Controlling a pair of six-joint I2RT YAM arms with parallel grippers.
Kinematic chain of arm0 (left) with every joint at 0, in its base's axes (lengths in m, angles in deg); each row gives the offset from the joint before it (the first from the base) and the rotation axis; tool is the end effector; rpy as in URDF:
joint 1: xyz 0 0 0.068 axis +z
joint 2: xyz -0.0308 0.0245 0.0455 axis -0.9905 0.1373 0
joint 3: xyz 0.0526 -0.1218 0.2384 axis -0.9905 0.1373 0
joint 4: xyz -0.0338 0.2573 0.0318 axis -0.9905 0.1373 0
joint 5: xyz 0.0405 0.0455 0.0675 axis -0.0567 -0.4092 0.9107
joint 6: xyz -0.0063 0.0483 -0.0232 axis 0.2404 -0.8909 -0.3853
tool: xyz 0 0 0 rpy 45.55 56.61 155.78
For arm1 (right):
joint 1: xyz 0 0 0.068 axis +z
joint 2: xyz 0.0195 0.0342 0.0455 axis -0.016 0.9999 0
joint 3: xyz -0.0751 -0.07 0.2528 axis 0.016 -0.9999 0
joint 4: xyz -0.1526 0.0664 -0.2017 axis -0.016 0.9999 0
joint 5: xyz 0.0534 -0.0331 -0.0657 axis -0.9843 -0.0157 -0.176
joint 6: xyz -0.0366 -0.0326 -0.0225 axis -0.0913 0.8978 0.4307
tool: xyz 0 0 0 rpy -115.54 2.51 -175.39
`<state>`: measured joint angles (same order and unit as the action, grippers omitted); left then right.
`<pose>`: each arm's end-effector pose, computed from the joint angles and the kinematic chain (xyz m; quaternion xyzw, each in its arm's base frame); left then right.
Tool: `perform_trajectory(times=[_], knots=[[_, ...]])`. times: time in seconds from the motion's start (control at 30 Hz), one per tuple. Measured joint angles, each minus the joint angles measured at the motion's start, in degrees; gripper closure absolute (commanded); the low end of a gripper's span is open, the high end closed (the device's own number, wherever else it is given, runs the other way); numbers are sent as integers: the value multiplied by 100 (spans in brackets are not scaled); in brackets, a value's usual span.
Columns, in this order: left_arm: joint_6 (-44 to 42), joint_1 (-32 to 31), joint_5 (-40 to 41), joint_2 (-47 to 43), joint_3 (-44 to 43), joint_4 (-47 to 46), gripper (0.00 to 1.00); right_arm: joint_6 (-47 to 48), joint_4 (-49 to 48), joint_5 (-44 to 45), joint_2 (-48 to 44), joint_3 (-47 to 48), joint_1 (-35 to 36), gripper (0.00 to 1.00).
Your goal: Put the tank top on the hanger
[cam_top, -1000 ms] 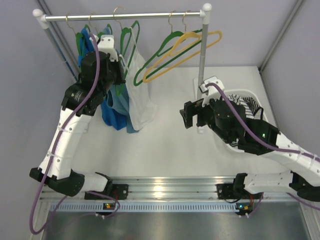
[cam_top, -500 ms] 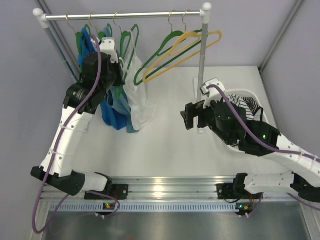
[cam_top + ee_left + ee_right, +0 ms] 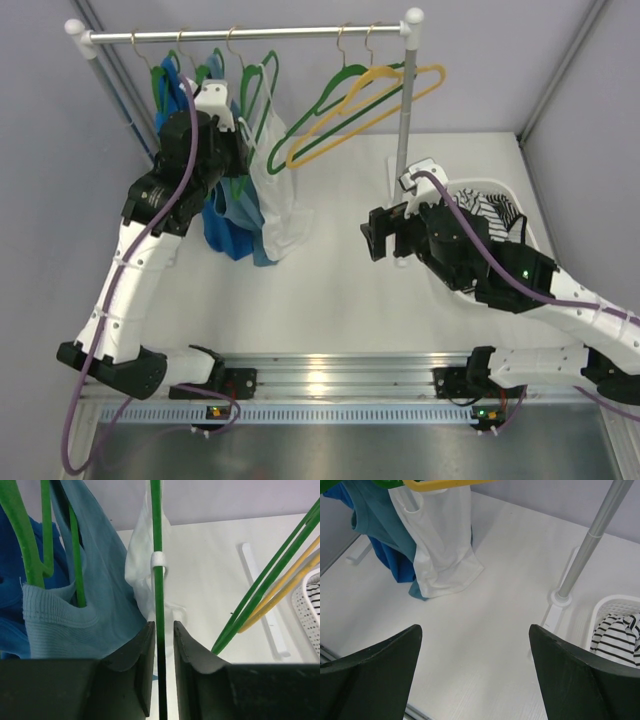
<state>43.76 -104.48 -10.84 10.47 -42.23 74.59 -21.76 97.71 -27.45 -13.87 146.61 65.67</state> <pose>0.2348 -0.0897 0.4928 0.0400 0.8086 -0.0888 0.5802 0.0965 0.1693 0.4500 -0.1757 0.7662 0.1685 0.5946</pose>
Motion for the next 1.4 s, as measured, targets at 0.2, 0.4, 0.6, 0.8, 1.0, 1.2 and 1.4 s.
perform_trajectory(times=[0.2, 0.4, 0.6, 0.8, 1.0, 1.2, 1.4], knots=[[-2, 0, -66, -138, 0, 7, 55, -4, -55, 0, 2, -37, 0, 12], [-2, 0, -361, -409, 0, 35, 52, -35, -72, -2, 0, -92, 0, 11], [90, 0, -1075, -997, 254, 4, 55, -131, -160, -7, -35, -271, 0, 8], [439, -116, -1873, -1895, 1325, -166, 56, -339, -293, -48, -289, -802, 0, 6], [813, -326, -2197, -2555, 2581, -234, 57, -645, -396, -66, -730, -1545, 0, 3], [1226, -483, -2404, -3165, 3860, -544, 59, -997, -439, -66, -968, -2138, 0, 1], [1622, -1239, -2208, -3397, 4981, -1075, 59, -1373, -413, -57, -979, -2555, 0, 0]])
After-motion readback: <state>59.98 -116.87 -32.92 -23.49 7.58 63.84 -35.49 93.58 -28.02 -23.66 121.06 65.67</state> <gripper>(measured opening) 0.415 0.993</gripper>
